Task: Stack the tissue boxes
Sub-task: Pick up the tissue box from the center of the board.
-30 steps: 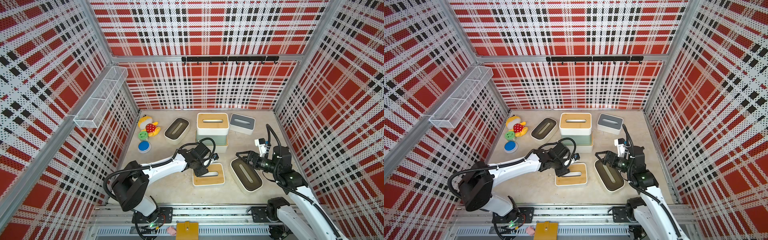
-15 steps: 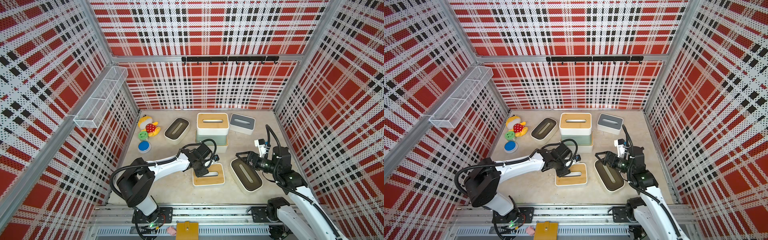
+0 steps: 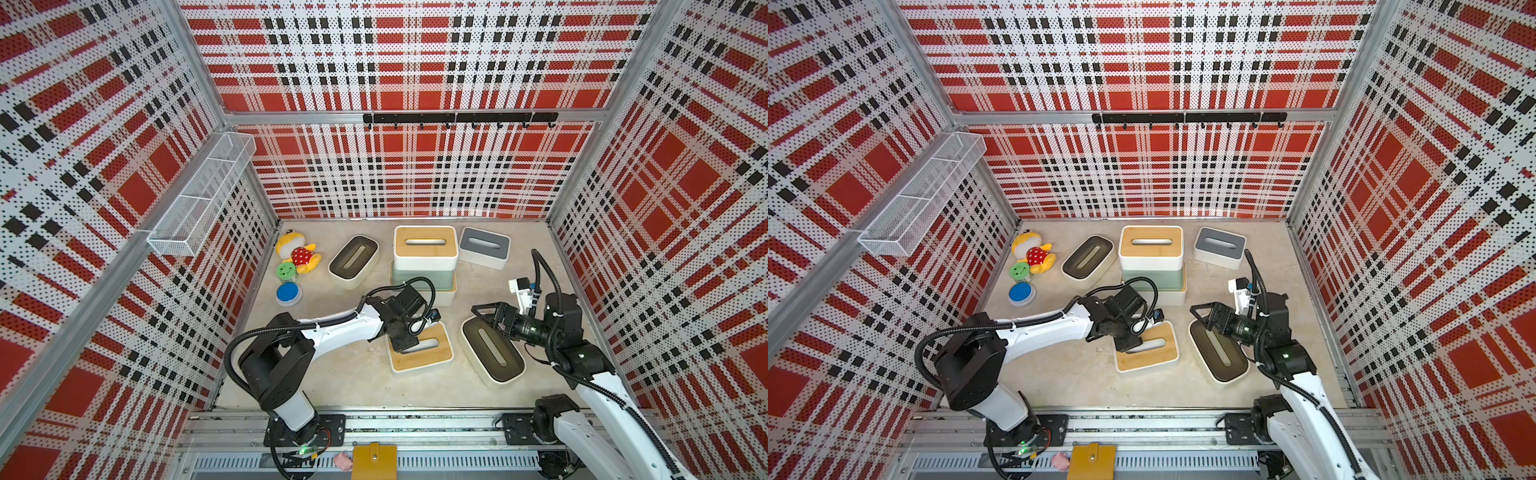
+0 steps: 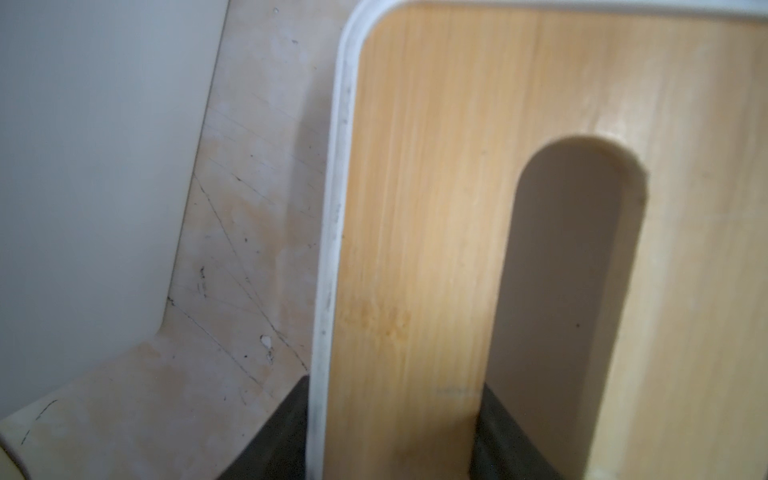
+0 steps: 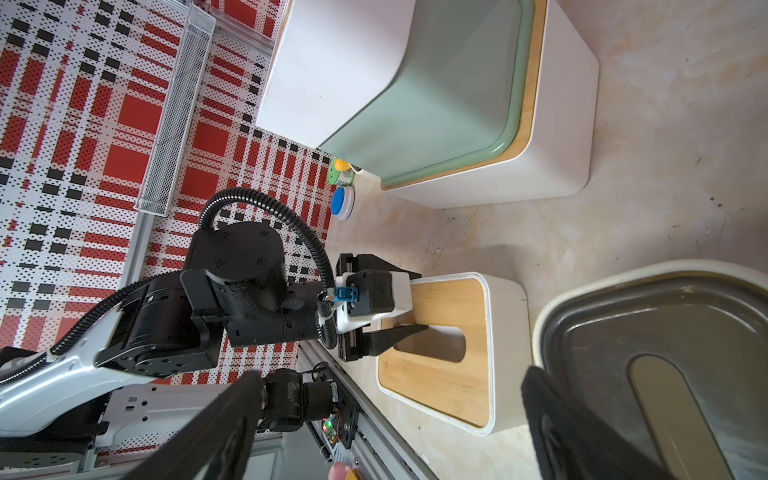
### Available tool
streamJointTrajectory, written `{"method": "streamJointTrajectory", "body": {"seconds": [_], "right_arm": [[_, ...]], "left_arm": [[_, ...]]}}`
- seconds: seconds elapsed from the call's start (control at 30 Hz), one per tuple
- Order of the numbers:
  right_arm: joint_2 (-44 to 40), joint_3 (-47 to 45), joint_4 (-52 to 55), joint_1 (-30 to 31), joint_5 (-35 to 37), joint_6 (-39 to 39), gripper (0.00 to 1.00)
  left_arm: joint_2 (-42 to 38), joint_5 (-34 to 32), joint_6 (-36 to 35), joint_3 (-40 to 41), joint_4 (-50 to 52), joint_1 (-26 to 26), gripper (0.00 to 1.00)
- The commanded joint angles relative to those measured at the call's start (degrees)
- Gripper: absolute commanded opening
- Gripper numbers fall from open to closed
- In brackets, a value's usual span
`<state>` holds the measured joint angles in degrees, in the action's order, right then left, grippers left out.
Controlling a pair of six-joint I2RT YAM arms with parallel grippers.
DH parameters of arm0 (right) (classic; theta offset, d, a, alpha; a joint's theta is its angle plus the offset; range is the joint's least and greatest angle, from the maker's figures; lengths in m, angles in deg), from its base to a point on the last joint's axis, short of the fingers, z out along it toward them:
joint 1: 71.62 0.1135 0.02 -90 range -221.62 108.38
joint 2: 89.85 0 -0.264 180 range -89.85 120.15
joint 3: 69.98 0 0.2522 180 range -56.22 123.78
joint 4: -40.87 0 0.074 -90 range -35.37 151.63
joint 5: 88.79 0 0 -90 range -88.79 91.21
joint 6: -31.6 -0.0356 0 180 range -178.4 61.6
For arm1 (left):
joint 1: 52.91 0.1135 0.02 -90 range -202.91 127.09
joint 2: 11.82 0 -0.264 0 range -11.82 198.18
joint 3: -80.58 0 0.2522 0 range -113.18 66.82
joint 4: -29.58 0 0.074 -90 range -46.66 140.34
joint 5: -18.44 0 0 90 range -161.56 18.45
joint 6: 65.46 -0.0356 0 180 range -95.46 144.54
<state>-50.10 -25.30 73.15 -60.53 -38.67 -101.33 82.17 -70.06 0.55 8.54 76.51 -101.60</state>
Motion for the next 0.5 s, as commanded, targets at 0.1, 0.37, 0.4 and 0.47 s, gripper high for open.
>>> {"method": "streamJointTrajectory", "body": {"seconds": [0.1, 0.37, 0.4, 0.47], "right_arm": [[-0.46, -0.93, -2.84, -0.35, -0.55, 0.23, 1.0], [-0.37, -0.65, -2.75, -0.28, -0.46, 0.35, 1.0], [-0.29, -0.58, -2.63, -0.29, -0.4, 0.48, 1.0], [-0.28, -0.39, -2.34, -0.33, -0.29, 0.66, 1.0]], "left_arm": [[0.46, 1.4, 1.31, -0.17, 0.76, -1.28, 0.54], [-4.09, -0.36, 2.72, 1.14, -0.36, -2.11, 0.5], [-4.61, -0.4, 2.89, 1.45, -0.47, -2.18, 0.5], [-5.9, -0.37, 3.15, 2.13, -1.07, -2.2, 0.49]]}}
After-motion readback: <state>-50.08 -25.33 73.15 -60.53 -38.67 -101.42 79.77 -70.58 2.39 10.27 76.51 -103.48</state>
